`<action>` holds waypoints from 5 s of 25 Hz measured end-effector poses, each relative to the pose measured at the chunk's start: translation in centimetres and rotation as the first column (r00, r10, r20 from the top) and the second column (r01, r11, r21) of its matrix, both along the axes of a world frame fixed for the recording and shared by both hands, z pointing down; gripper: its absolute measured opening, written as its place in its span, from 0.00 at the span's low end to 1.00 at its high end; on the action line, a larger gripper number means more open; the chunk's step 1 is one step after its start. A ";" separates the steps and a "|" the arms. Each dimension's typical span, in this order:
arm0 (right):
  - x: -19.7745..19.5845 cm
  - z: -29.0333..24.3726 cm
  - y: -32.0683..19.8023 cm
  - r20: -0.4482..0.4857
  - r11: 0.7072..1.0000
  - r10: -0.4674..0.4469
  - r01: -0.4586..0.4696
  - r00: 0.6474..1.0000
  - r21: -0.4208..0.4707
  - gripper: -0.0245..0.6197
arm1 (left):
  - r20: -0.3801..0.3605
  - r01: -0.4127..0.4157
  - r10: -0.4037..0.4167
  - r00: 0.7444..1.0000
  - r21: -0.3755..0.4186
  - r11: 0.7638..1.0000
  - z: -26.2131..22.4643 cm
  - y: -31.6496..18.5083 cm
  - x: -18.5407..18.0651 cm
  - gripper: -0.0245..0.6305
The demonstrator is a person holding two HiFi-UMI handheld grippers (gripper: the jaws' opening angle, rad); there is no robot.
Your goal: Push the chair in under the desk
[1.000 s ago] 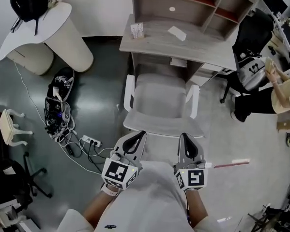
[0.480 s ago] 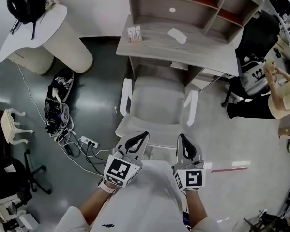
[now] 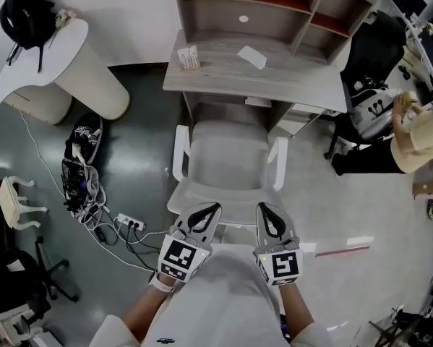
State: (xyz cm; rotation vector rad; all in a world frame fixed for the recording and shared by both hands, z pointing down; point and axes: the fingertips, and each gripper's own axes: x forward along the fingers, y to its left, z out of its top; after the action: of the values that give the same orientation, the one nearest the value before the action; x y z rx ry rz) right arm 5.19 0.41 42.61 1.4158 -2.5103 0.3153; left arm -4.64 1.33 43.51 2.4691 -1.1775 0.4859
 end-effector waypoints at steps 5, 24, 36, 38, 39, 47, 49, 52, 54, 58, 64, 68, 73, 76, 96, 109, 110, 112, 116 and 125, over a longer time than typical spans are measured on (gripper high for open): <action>-0.2 1.2 0.5 -0.040 0.998 -0.051 0.050 0.998 -0.030 0.08 | 0.050 -0.052 0.053 0.997 -0.015 0.999 1.0 0.7 0.0 0.05; -4.4 11.3 6.7 -0.211 0.825 -0.529 0.440 0.822 -0.353 0.40 | 0.241 -0.372 0.447 0.862 -0.300 0.879 10.7 6.7 0.4 0.33; -4.7 17.4 8.1 -0.343 0.756 -0.635 0.467 0.692 -0.458 0.44 | 0.382 -0.415 0.547 0.744 -0.377 0.828 16.0 7.2 -0.4 0.39; -4.7 18.1 8.0 -0.352 0.752 -0.640 0.464 0.683 -0.468 0.44 | 0.396 -0.418 0.570 0.720 -0.407 0.812 16.8 7.3 -0.6 0.39; -4.7 18.5 8.0 -0.357 0.750 -0.643 0.462 0.677 -0.474 0.44 | 0.399 -0.417 0.578 0.712 -0.422 0.805 17.1 7.4 -0.7 0.39; -4.6 21.1 8.4 -0.410 0.719 -0.685 0.467 0.603 -0.515 0.44 | 0.493 -0.422 0.648 0.580 -0.498 0.757 19.9 7.8 -1.8 0.38; -4.3 21.6 8.5 -0.413 0.713 -0.691 0.463 0.593 -0.527 0.44 | 0.516 -0.407 0.653 0.555 -0.516 0.754 20.6 7.8 -1.9 0.37; -3.9 22.1 8.3 -0.421 0.716 -0.687 0.454 0.592 -0.530 0.44 | 0.525 -0.381 0.637 0.565 -0.518 0.766 20.8 7.1 -2.0 0.27; -3.8 22.4 8.2 -0.427 0.717 -0.687 0.452 0.588 -0.530 0.35 | 0.518 -0.378 0.635 0.574 -0.519 0.766 20.8 6.9 -2.0 0.27; -4.0 22.9 8.4 -0.419 0.704 -0.702 0.471 0.576 -0.531 0.25 | 0.512 -0.368 0.626 0.588 -0.520 0.771 21.0 7.0 -2.1 0.27; -4.1 23.0 7.9 -0.399 0.705 -0.699 0.475 0.594 -0.527 0.25 | 0.506 -0.297 0.575 0.643 -0.528 0.796 21.2 6.3 -2.2 0.30; -4.1 23.0 7.2 -0.415 0.721 -0.684 0.471 0.600 -0.508 0.25 | 0.505 -0.289 0.534 0.678 -0.484 0.826 21.1 5.6 -2.3 0.30; -4.2 23.0 5.7 -0.412 0.723 -0.682 0.474 0.604 -0.502 0.25 | 0.506 -0.293 0.516 0.691 -0.457 0.840 21.2 4.0 -2.4 0.31; -4.2 23.1 4.6 -0.428 0.735 -0.671 0.471 0.606 -0.487 0.25 | 0.499 -0.297 0.520 0.693 -0.460 0.837 21.2 2.9 -2.4 0.31; -3.4 23.1 -2.8 -0.453 0.736 -0.676 0.513 0.581 -0.442 0.24 | 0.486 -0.292 0.499 0.718 -0.440 0.849 21.2 -4.6 -1.6 0.32; -1.4 23.1 -5.2 -0.464 0.718 -0.696 0.549 0.548 -0.429 0.24 | 0.484 -0.245 0.419 0.768 -0.382 0.891 21.0 -6.4 0.4 0.32; -1.2 23.1 -5.4 -0.463 0.717 -0.697 0.550 0.548 -0.428 0.24 | 0.484 -0.243 0.415 0.770 -0.380 0.893 21.0 -6.6 0.5 0.32; -1.0 23.1 -5.9 -0.456 0.715 -0.699 0.549 0.551 -0.432 0.24 | 0.481 -0.241 0.416 0.772 -0.384 0.891 21.1 -7.1 0.7 0.32; -0.7 23.2 -6.4 -0.427 0.701 -0.713 0.547 0.556 -0.458 0.25 | 0.477 -0.243 0.423 0.770 -0.393 0.887 21.2 -7.6 1.1 0.32; -0.2 23.2 -8.0 -0.451 0.712 -0.702 0.551 0.551 -0.435 0.25 | 0.483 -0.242 0.417 0.770 -0.384 0.891 21.2 -9.1 1.6 0.32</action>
State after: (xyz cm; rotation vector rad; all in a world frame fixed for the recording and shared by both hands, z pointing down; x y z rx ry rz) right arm 5.03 -7.57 65.82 0.3256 -2.1406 0.0153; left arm -3.09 -7.79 64.66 2.3234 -0.7421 1.4592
